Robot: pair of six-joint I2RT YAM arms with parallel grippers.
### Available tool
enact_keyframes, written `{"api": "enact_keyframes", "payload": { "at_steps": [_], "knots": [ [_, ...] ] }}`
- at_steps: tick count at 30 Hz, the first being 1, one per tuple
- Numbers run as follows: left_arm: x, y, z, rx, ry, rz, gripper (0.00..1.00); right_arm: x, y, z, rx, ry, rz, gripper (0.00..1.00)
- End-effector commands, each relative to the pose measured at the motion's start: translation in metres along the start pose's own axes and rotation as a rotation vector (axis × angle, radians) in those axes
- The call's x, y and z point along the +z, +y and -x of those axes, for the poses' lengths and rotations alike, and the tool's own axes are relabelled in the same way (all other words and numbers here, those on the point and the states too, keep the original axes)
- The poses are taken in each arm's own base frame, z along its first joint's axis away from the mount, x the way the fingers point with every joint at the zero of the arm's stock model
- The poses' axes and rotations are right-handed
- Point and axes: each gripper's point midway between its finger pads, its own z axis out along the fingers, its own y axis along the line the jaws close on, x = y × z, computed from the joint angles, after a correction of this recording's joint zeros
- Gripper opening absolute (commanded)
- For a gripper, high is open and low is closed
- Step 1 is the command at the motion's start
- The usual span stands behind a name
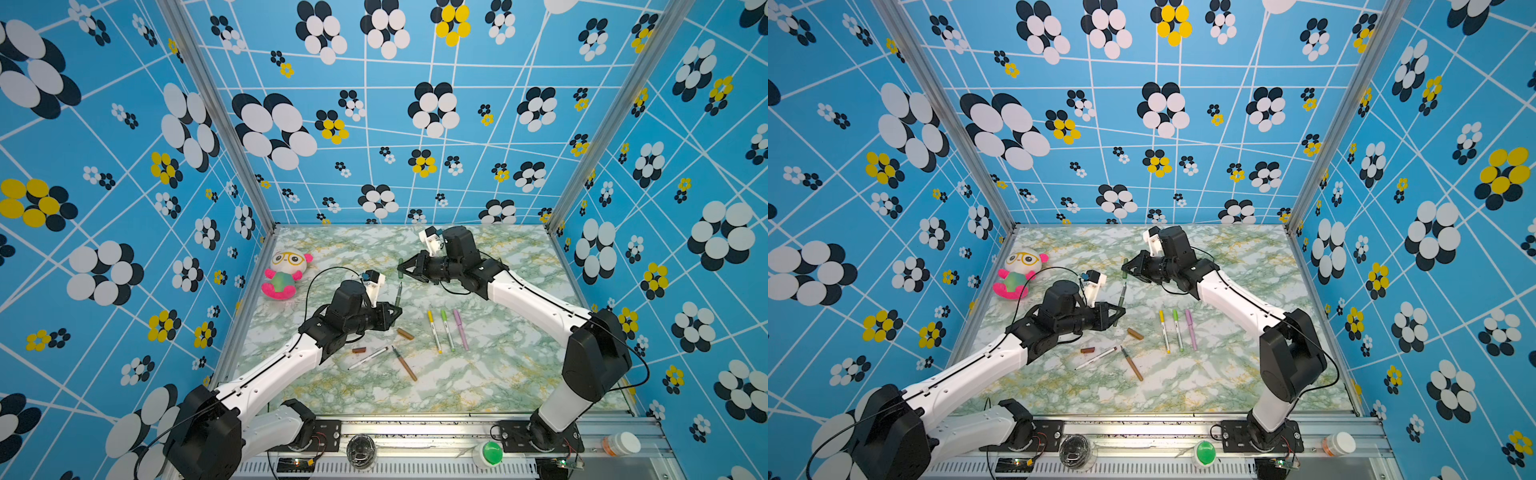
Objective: Insert the pens into the pen caps
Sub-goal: 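Lower the green cap with the right gripper onto the fountain pen nib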
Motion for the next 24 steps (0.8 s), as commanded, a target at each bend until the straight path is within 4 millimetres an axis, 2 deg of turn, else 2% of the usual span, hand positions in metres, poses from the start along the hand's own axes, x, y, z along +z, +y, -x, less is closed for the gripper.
{"api": "enact_keyframes", "payload": {
  "at_steps": [1, 24],
  "knots": [
    [-0.004, -0.011, 0.012, 0.024, -0.04, -0.022, 0.0, 0.006, -0.009, -0.008, -0.014, 0.018, -0.028, 0.0],
    [-0.005, -0.014, 0.016, 0.028, -0.047, -0.028, 0.0, 0.01, -0.021, -0.015, -0.01, 0.037, -0.049, 0.0]
  ]
}}
